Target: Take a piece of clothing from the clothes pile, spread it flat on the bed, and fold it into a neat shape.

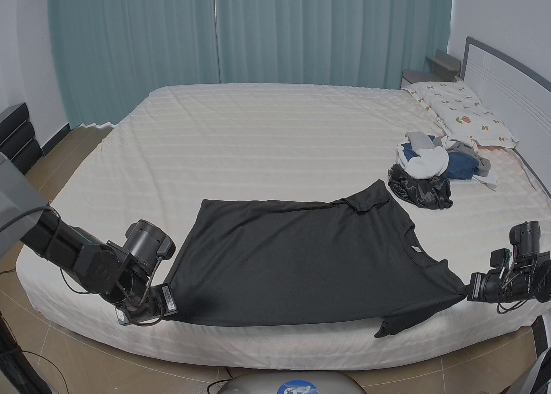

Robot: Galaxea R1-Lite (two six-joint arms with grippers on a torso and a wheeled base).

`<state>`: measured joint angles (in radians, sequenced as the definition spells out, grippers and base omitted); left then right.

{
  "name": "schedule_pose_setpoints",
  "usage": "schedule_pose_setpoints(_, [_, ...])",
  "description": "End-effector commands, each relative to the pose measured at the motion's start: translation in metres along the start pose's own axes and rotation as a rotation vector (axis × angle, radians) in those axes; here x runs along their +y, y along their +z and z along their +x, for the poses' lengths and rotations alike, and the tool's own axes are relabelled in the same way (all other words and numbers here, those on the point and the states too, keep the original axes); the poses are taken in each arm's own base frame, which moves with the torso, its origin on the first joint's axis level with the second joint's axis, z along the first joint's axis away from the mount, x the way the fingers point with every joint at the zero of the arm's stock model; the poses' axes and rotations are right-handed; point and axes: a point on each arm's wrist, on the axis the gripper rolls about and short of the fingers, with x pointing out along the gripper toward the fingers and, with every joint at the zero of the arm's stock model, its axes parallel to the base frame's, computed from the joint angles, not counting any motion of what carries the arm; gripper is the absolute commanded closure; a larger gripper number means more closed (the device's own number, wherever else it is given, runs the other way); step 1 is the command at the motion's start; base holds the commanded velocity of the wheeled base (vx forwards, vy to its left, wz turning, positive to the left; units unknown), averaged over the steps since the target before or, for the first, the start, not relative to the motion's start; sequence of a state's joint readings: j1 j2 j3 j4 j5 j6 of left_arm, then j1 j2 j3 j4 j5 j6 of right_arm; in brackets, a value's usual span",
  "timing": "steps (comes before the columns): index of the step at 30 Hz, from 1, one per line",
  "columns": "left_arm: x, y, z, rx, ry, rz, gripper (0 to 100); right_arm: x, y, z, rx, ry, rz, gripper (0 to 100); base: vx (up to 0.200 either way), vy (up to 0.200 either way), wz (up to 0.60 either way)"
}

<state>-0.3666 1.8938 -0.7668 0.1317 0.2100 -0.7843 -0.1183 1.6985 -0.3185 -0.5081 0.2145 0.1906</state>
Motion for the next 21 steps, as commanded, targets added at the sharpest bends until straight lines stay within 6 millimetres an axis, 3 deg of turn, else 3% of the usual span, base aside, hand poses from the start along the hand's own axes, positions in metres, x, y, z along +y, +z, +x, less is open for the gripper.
schedule_pose_setpoints(1, [-0.004, -0.006, 0.015, 0.041, 0.032, 0.026, 100, -0.005, 0.000, 0.011, 0.032, -0.009, 0.001, 100, 0.000, 0.000, 0.00])
schedule_pose_setpoints(5, [-0.008, -0.010, 0.023, 0.060, 0.044, 0.039, 100, -0.008, -0.005, 0.022, 0.086, -0.018, -0.001, 100, 0.000, 0.000, 0.00])
schedule_pose_setpoints(6, [-0.009, -0.009, 0.023, 0.060, 0.042, 0.037, 0, -0.009, -0.005, 0.026, 0.096, -0.019, 0.002, 100, 0.000, 0.000, 0.00])
schedule_pose_setpoints(7, [-0.010, -0.008, 0.023, 0.057, 0.037, 0.032, 0, -0.010, -0.005, 0.030, 0.102, -0.020, 0.004, 0, 0.000, 0.000, 0.00])
schedule_pose_setpoints(21, [-0.016, 0.017, 0.022, -0.060, -0.067, -0.100, 0, -0.010, 0.007, 0.039, 0.003, -0.009, 0.049, 0, 0.000, 0.000, 0.00])
